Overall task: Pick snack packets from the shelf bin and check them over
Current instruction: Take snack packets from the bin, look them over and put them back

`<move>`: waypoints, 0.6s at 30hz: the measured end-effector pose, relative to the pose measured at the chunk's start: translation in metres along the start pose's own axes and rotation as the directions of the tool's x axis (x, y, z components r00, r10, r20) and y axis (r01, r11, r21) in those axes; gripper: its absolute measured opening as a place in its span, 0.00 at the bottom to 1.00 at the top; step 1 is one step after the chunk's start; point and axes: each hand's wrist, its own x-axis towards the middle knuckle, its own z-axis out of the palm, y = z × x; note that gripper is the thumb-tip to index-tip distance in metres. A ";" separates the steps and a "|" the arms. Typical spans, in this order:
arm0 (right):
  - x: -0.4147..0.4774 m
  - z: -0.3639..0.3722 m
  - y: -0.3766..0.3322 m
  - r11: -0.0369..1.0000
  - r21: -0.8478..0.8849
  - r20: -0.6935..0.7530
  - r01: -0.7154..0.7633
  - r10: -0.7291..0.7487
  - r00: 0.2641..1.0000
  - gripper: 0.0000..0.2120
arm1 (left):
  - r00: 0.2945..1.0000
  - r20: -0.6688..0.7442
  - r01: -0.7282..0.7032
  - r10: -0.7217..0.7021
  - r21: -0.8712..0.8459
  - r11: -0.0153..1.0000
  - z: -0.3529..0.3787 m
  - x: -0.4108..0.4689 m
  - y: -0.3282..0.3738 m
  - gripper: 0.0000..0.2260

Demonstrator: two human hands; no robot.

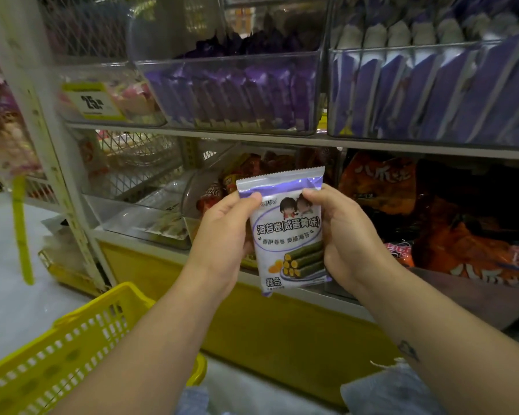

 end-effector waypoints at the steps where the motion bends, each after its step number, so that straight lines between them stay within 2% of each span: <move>1: 0.000 0.000 0.001 1.000 -0.015 -0.007 -0.019 0.019 1.000 0.11 | 1.000 -0.008 0.028 -0.028 -0.001 1.000 -0.002 0.000 0.000 0.11; 8: 0.001 -0.003 0.004 0.994 0.040 0.025 -0.104 0.103 0.994 0.11 | 0.989 -0.002 0.146 -0.146 0.007 0.989 -0.009 -0.004 0.003 0.15; 12: 0.003 -0.003 0.005 0.984 0.085 0.039 -0.154 0.152 0.988 0.19 | 0.967 -0.010 0.252 -0.255 -0.109 0.962 -0.011 -0.002 0.007 0.16; 18: 0.004 -0.002 0.004 0.979 0.131 0.078 -0.155 0.146 0.986 0.19 | 0.945 0.086 0.327 -0.316 -0.238 0.914 -0.018 -0.003 0.009 0.19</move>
